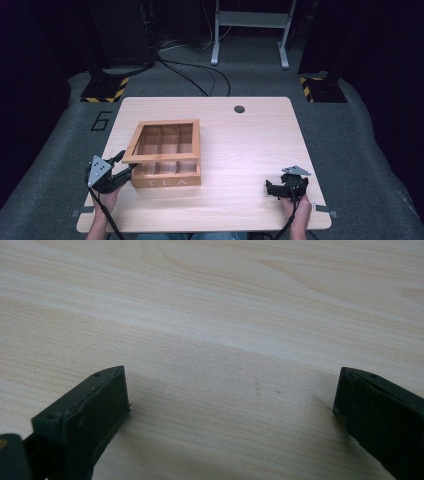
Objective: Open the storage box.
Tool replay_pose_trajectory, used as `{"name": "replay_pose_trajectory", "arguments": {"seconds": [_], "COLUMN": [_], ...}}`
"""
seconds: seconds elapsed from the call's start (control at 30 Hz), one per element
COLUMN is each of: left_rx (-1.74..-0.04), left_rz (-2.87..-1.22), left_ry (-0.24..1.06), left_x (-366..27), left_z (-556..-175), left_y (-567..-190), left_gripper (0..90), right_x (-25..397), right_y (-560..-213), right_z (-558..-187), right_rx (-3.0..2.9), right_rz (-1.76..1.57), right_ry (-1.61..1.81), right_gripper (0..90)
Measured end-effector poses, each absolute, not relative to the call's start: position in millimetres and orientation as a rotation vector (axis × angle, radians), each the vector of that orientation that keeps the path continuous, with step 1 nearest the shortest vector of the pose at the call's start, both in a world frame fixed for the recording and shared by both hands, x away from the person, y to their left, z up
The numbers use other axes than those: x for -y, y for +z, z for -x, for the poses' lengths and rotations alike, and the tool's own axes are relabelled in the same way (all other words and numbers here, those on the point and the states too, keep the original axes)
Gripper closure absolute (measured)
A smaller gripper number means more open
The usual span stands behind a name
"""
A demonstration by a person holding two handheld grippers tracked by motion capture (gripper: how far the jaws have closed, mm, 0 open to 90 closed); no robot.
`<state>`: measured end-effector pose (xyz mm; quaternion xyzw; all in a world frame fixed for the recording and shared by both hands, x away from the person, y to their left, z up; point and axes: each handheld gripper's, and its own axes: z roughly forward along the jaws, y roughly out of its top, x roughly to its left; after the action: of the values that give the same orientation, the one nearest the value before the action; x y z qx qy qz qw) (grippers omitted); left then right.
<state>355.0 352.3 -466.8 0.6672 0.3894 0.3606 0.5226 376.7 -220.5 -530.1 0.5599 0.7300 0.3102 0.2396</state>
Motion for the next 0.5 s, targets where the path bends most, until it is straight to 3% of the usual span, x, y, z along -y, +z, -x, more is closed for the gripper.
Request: {"name": "replay_pose_trajectory", "arguments": {"seconds": [0.5], "left_rx": [-0.937], "left_rz": [-1.548], "left_ry": [0.935], "left_x": [-349], "left_z": [-367], "left_y": [-458], "left_gripper": [53.8], "right_x": [221], "right_y": [-530], "right_z": [-377], "right_rx": [-1.998], "right_rz": [-1.532], "right_ry": [0.849], "right_gripper": [0.8]}}
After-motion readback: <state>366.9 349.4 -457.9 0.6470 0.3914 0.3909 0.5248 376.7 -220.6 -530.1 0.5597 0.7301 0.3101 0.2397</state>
